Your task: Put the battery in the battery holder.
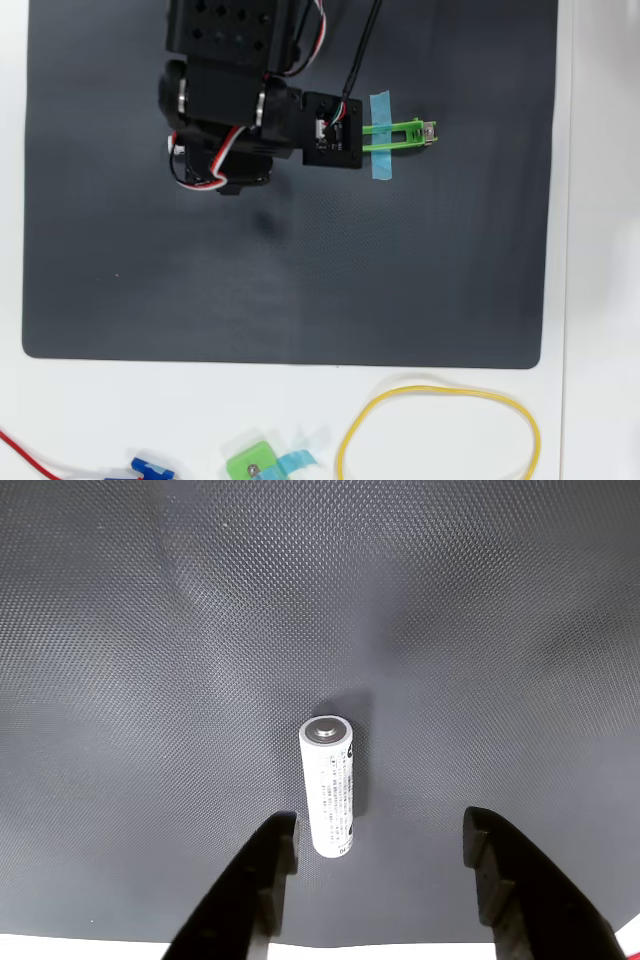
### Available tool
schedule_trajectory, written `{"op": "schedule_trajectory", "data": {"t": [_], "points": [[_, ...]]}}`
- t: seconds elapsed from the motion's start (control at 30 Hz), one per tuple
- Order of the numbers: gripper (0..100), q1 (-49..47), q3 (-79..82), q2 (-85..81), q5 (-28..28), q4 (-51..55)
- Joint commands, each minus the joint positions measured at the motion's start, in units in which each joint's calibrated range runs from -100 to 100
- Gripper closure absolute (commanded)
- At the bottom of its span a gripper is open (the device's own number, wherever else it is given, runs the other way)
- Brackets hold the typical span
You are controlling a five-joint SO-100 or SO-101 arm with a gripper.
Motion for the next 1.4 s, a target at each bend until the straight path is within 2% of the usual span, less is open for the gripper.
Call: {"op": "schedule_trajectory", "data": {"t": [0.0, 0.27, 0.9, 1.37], "points": [[83, 1.04, -3.29, 0.86, 0.00, 0.36], [83, 1.04, -4.87, 1.03, 2.35, 4.12], [83, 2.29, -5.05, 1.20, 6.10, 3.42], [83, 5.09, -9.90, 8.62, 6.62, 3.33]]}}
